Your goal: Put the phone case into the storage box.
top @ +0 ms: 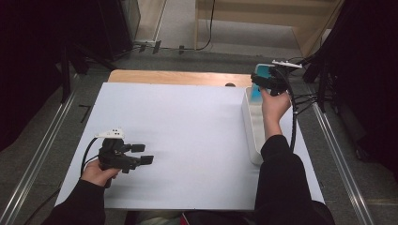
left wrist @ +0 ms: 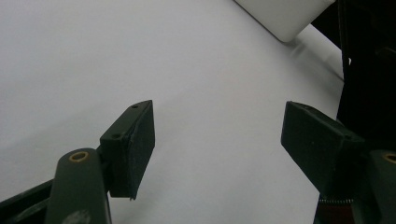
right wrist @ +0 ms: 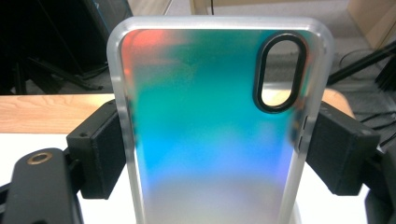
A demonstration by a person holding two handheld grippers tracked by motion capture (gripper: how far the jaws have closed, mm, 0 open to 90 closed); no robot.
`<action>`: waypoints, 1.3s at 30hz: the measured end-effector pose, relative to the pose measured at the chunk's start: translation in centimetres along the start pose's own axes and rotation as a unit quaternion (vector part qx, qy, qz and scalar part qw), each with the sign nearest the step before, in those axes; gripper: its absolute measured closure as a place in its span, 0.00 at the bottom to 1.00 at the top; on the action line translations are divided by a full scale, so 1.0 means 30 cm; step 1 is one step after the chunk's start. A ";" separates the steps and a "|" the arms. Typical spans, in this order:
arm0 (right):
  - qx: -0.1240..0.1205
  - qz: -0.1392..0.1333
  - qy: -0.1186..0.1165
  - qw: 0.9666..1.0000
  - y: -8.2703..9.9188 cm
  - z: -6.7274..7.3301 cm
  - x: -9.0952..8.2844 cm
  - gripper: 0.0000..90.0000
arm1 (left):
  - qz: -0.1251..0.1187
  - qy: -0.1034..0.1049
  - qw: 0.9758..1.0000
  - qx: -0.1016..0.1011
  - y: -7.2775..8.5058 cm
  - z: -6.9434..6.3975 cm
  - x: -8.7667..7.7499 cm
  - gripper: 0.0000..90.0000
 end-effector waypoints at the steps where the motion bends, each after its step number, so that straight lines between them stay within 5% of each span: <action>1: 0.004 0.003 -0.002 1.000 0.008 -0.002 0.005 0.16 | -0.003 0.001 1.000 0.001 -0.001 -0.001 0.000 0.29; 39: -0.012 0.038 0.015 0.999 0.110 -0.018 0.050 0.16 | 0.000 -0.001 1.000 0.005 0.000 -0.005 -0.002 0.28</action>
Point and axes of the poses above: each handheld gripper's, and its own axes: x roughly forward along the jaws, y roughly out of its underside, z roughly to its left, the point moved 7 cm from there along x, roughly forward along the jaws, and after that the axes turned 6 degrees about z, right-handed, at the moved point
